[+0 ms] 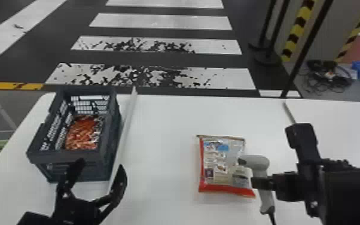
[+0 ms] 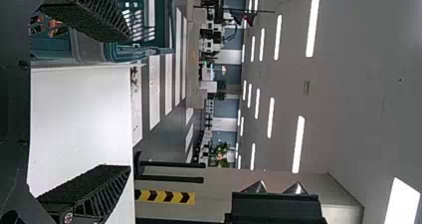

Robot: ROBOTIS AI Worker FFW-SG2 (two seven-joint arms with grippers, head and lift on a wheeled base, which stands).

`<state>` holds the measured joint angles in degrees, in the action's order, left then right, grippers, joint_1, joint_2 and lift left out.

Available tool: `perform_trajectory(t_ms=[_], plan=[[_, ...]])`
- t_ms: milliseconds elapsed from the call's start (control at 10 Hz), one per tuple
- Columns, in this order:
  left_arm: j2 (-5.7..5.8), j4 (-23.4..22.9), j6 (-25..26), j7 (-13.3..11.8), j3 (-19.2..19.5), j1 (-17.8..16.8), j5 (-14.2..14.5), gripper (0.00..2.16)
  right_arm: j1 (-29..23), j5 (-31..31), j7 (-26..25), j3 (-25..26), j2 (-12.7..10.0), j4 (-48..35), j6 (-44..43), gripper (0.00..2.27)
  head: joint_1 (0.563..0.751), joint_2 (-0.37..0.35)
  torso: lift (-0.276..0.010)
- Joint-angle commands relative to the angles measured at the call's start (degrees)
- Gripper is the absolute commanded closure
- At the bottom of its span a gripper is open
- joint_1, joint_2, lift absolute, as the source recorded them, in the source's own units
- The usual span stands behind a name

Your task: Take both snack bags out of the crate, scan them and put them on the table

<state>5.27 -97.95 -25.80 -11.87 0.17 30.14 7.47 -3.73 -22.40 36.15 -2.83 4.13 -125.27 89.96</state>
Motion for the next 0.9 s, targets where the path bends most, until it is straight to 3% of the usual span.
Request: perform_trajectory(t_ms=[0,800], plan=[[0.00,0.0,-0.1,0.0,0.0,0.0,0.0,0.08,0.4,0.0,0.1,-0.3,0.0,1.8,0.1,2.24,0.695,-0.007,-0.094],[0.09,0.2,-0.2,-0.1,0.1,-0.2,0.1,0.08,2.1,-1.7,-0.1,-0.5,-0.1,5.1,0.1,2.24,0.695,0.002,-0.094]])
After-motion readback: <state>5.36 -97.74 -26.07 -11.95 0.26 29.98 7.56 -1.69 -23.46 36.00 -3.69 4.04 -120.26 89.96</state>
